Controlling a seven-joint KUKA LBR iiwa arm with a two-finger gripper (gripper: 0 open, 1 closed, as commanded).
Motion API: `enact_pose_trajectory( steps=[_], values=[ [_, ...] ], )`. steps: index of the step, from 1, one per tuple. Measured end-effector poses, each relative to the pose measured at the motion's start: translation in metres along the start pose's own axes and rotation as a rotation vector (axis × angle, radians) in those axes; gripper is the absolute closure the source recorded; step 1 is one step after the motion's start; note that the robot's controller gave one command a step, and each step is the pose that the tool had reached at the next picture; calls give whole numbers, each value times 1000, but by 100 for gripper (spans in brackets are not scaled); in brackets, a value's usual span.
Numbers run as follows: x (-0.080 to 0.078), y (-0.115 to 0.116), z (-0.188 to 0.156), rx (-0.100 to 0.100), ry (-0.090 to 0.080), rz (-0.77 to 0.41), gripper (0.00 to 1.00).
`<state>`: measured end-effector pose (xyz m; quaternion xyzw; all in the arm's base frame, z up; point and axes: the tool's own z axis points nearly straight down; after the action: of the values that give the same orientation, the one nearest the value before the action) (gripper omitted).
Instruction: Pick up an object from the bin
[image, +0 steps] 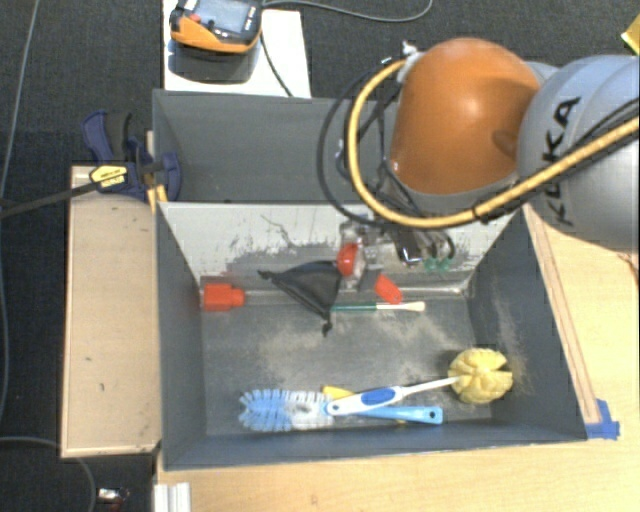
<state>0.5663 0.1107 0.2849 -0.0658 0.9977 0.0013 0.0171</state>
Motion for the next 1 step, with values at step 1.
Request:
enact_pose_trajectory(
  steps=[1],
  values=[
    [-22, 49, 93, -3, 11, 69, 100]
  ],
)
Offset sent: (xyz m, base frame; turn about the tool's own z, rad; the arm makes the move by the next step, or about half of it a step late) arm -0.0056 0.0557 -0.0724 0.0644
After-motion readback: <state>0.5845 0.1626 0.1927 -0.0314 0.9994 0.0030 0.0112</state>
